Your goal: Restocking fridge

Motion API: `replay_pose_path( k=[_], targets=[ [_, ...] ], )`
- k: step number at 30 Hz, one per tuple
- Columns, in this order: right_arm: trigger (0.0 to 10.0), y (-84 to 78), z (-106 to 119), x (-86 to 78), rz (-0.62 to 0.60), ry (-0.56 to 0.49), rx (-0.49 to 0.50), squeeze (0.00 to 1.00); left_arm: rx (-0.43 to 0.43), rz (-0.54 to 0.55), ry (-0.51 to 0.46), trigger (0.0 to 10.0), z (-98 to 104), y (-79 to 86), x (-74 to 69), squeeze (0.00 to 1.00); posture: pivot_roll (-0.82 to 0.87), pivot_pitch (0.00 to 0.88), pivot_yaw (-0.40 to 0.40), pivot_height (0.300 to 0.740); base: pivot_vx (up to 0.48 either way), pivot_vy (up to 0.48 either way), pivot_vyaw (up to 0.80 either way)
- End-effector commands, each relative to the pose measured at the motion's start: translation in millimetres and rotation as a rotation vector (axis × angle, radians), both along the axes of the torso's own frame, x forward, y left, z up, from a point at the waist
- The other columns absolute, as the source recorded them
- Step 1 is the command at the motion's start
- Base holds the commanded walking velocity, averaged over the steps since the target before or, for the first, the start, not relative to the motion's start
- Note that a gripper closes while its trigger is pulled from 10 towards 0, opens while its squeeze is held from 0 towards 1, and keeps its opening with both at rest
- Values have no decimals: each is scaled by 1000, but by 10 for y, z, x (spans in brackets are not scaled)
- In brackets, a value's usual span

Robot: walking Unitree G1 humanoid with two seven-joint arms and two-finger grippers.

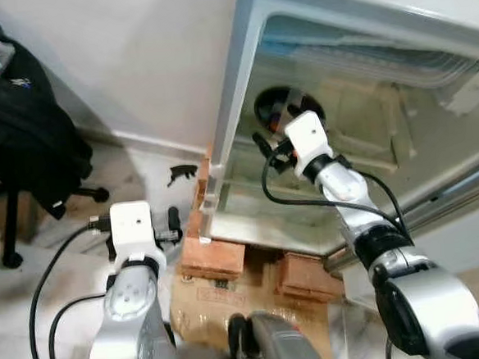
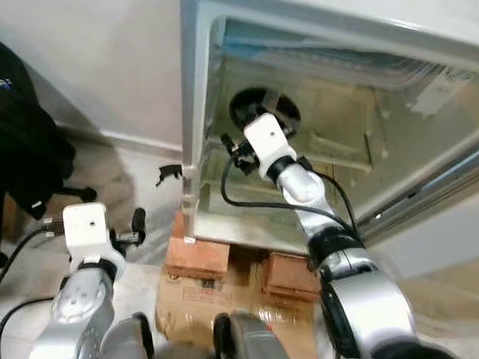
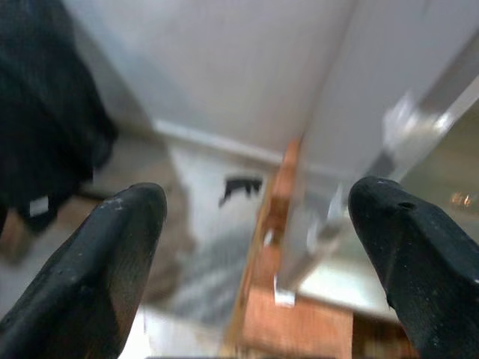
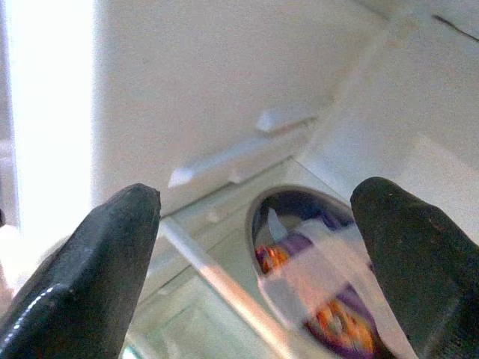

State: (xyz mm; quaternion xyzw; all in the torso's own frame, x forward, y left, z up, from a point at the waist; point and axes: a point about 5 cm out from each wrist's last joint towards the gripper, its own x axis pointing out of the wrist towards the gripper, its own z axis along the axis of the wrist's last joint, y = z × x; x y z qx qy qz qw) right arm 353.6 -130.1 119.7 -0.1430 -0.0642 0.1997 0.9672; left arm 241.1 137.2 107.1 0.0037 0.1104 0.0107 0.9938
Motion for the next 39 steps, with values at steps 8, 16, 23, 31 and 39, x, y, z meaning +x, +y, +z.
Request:
replay_pose_path(
  k=[8,16,23,31,39],
  targets=[
    [10000,-213,-102,-484,-136,95,240,1000,6,-53,-21,10000,-87,-39,53,0,82,0,-109,740,0,0,0],
    [10000,-225,-224,-590,-222,268,377,0,69,-135,-62,10000,-42,-71,148,0,93,0,-92,740,0,0,-293],
    [10000,-154,-125,-539,-201,274,360,0,87,-142,-72,10000,-43,-40,190,0,89,0,-83,740,0,0,-788],
    [10000,-103,-5,-457,-165,251,322,0,97,-150,-77,10000,-44,-45,235,0,89,0,-83,740,0,-224,-752],
    [10000,-128,27,-422,-147,238,292,0,86,-148,-79,10000,-45,-57,249,0,88,0,-88,740,0,-433,-158]
  ],
)
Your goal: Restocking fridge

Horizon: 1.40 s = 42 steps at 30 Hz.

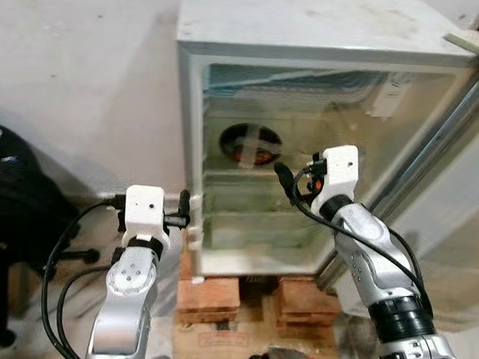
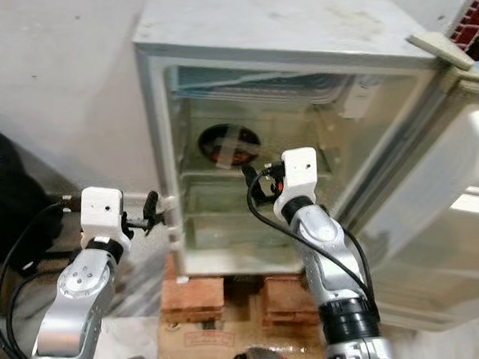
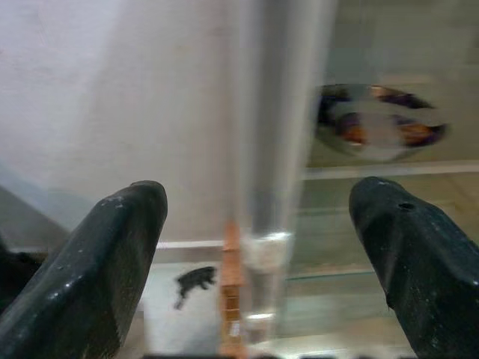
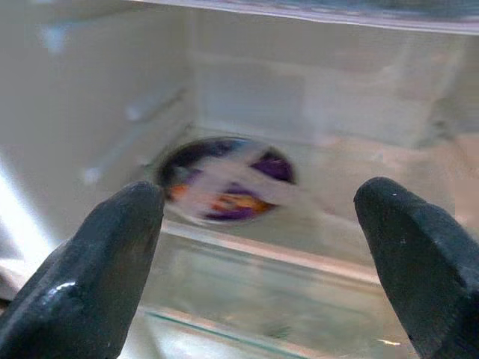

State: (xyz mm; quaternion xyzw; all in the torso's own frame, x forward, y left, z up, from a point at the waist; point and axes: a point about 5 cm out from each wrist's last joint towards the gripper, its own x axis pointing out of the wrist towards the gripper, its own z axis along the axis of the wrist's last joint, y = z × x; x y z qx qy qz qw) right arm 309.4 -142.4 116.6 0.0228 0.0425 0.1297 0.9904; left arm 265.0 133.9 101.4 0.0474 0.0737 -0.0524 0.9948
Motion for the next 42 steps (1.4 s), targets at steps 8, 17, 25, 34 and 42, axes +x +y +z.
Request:
replay_pose_path(
  k=[8,17,25,34,42],
  targets=[
    [10000,14,51,2,68,-17,-37,0,-33,-40,-26,10000,46,-76,20,0,83,0,-85,740,0,-420,0],
    [10000,76,54,0,163,-10,-69,0,-43,-19,-42,10000,74,-56,45,0,82,0,-85,740,0,0,0],
    [10000,116,25,-76,259,7,-90,0,-38,-18,-39,10000,62,-66,43,0,76,0,-83,740,-136,-134,0],
    [10000,143,21,-109,296,1,-105,0,-38,-22,-40,10000,64,-77,59,0,74,0,-81,740,-272,-267,0],
    [10000,141,30,-90,292,-1,-112,0,-12,-28,-38,10000,51,-56,68,0,75,0,-82,740,0,-33,0]
  ],
)
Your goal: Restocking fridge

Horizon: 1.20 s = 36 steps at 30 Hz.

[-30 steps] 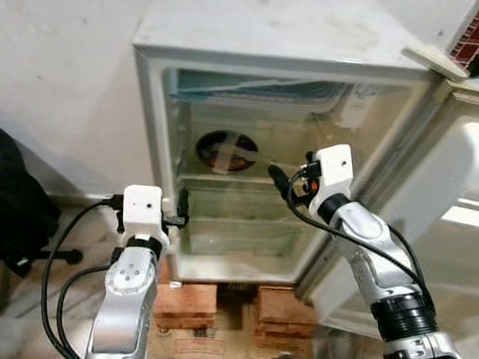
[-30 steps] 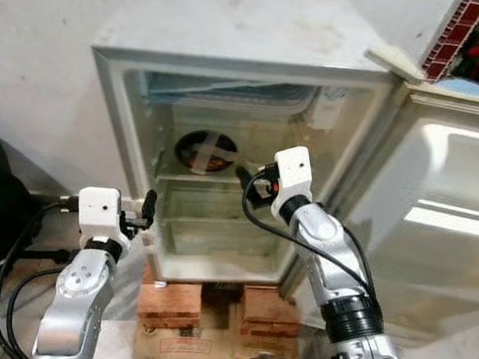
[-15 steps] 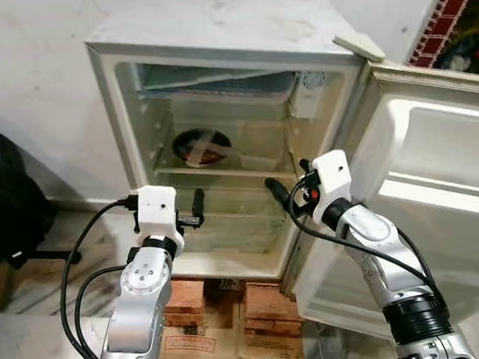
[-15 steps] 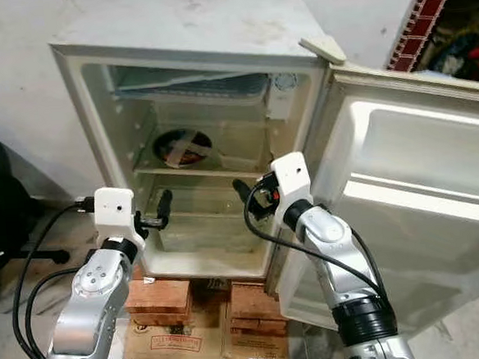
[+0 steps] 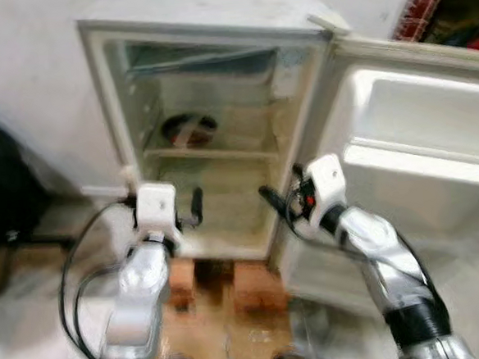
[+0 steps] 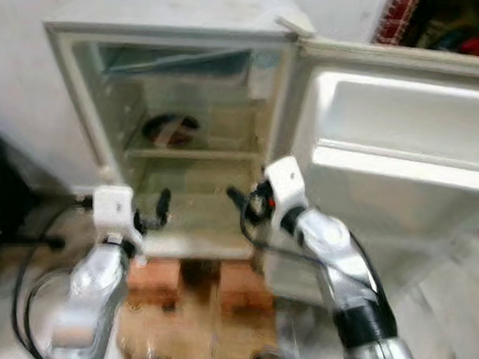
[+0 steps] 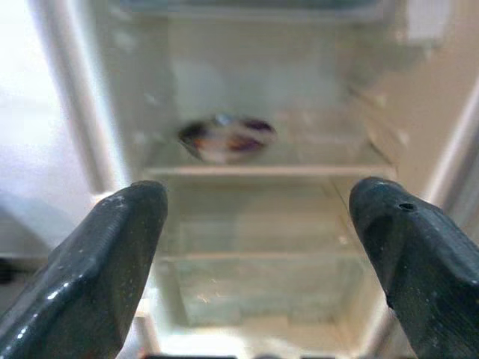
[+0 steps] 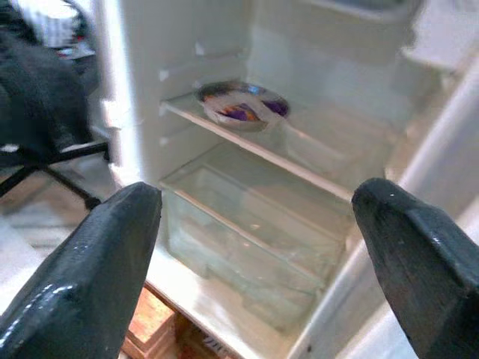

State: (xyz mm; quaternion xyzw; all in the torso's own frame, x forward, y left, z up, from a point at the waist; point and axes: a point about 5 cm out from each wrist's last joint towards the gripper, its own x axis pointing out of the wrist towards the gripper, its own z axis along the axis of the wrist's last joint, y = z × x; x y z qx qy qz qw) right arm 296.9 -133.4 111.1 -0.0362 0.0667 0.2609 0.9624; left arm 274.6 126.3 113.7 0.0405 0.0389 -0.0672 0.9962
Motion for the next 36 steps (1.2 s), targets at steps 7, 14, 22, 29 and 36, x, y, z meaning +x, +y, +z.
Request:
replay_pose_path(
  k=[7,14,22,29,36],
  targets=[
    [10000,-22,40,50,8,-10,-21,0,5,8,29,10000,-72,21,-16,0,71,0,-79,740,0,-438,0],
    [10000,-71,-84,15,43,59,-76,0,16,-7,29,10000,-75,12,-17,0,72,0,-78,740,0,-478,0],
    [10000,-292,-299,-2,28,204,-133,0,23,-20,31,10000,-88,1,-24,0,72,0,-77,740,0,-475,0],
    [10000,-454,-555,-100,-16,430,-98,0,34,-37,35,10000,-98,-26,-35,0,75,0,-78,740,0,-480,0],
    [10000,-531,-674,-302,77,559,-67,0,19,-33,63,10000,-138,-31,-43,0,73,0,-75,740,0,-469,0]
  ],
)
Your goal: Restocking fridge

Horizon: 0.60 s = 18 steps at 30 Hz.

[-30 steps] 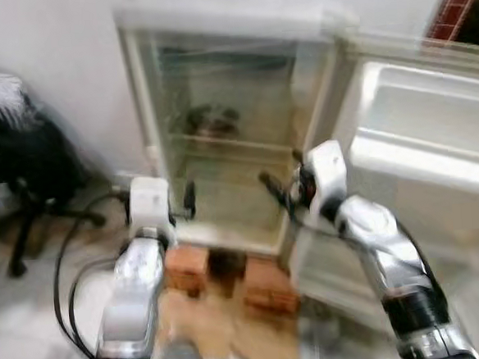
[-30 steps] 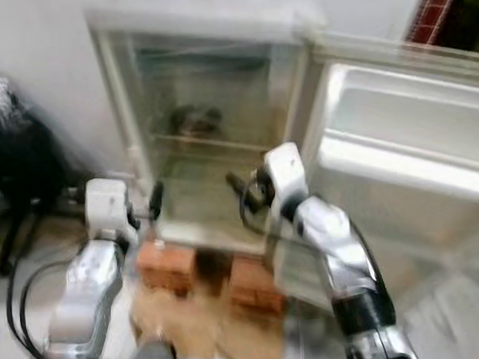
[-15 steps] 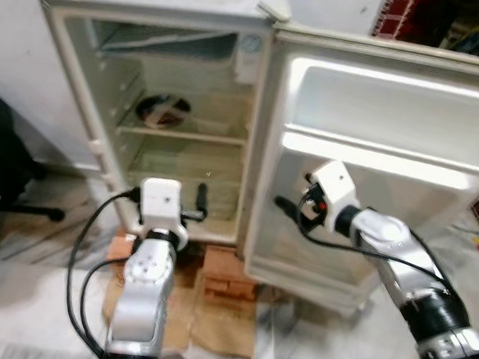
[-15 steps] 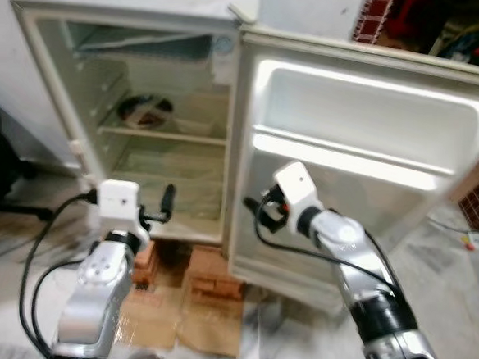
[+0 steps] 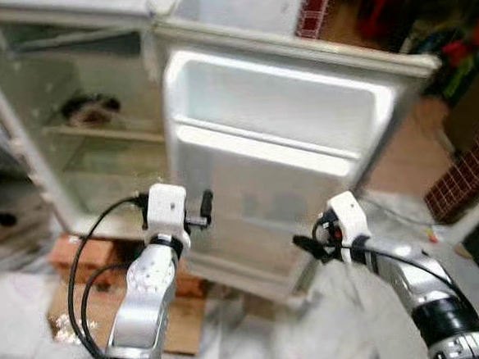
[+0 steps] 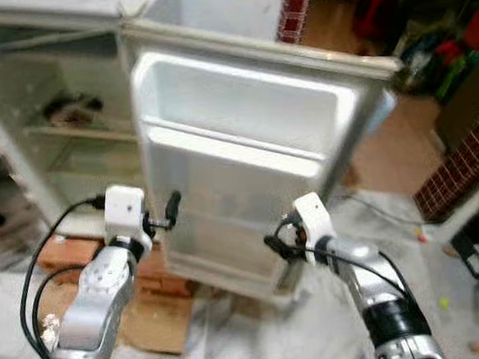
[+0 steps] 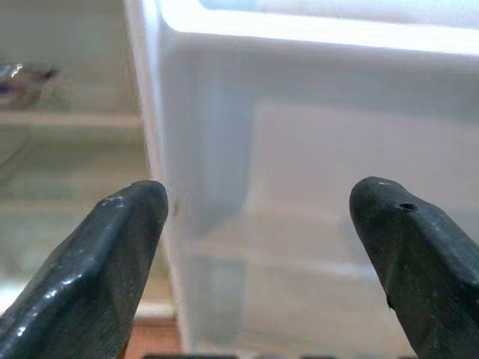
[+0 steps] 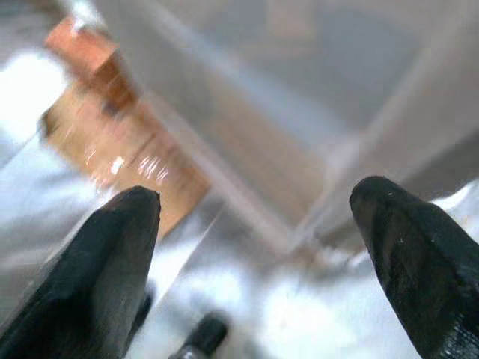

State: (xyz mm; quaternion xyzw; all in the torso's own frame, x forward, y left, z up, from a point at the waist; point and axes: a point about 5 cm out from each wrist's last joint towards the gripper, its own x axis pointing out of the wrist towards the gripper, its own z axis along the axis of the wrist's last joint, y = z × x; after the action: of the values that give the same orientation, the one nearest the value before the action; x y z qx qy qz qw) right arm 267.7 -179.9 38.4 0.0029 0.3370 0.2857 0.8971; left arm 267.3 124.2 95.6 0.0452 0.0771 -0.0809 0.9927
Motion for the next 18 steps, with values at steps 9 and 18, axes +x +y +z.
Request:
replay_pose_path(
  k=[9,18],
  targets=[
    [10000,-284,123,229,-84,-97,-122,0,-4,-4,-29,10000,69,-17,53,0,70,0,-71,740,0,-242,0],
    [10000,-119,639,709,-286,-398,-27,0,-19,173,-78,10000,121,200,93,0,80,0,-73,740,0,0,0]
  ],
)
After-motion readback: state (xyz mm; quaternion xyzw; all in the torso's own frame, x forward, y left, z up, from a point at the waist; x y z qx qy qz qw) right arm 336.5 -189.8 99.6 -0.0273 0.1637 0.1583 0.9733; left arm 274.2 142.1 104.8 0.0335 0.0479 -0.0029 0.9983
